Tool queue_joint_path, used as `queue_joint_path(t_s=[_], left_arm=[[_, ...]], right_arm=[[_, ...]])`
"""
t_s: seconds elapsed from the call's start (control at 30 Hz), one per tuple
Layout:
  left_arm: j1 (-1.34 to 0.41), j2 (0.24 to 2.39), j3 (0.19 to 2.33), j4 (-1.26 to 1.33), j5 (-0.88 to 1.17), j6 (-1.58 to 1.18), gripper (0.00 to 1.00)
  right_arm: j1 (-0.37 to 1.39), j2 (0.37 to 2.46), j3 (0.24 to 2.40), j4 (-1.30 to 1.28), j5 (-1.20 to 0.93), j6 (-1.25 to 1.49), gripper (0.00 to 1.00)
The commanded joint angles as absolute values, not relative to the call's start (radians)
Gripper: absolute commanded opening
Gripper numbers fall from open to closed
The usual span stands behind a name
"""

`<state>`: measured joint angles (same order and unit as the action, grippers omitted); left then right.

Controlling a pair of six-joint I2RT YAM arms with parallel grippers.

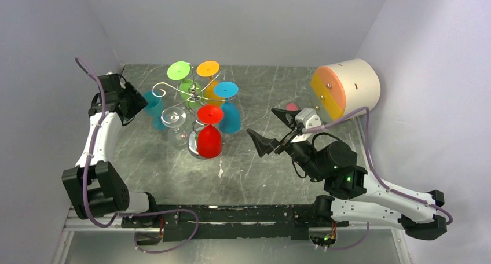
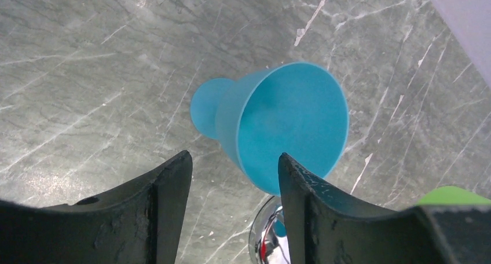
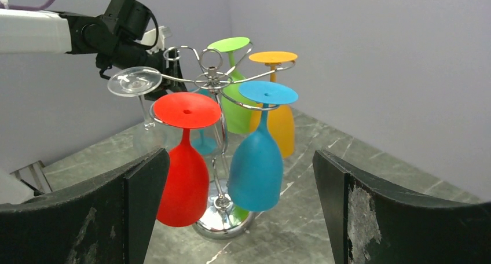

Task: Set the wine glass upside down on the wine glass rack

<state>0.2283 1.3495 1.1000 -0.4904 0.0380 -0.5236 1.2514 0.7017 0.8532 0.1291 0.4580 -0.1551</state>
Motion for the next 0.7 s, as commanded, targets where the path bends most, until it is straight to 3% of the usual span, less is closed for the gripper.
queue_joint_path(t_s=[0.0,0.07,0.4,0.6,0.67], left_arm=[[0.234,1.376,1.086,-0.439,0.064,-0.497,0.59],[0.234,1.381,1.071,-0.412,0.090,-0.493,0.49],[0.234,1.355,1.042,-0.390,0.092,-0.512,0.31],[0.234,1.348,1.078,-0.452,0.056,-0.476,0.08],[0.234,1.326,1.084,-0.476,0.021,-0.465,0.07]], right_arm=[[1.256,0.694,0.840,0.117,0.512,-0.082,1.00],[1.255,0.692,0.850,0.087,0.473,-0.063,1.00],[1.255,0.675,0.845,0.084,0.536,-0.018,0.99],[1.255,0.650,0.835,0.100,0.559,-0.003,0.99],[1.255,0.655,0.848,0.091,0.550,0.005,0.99]])
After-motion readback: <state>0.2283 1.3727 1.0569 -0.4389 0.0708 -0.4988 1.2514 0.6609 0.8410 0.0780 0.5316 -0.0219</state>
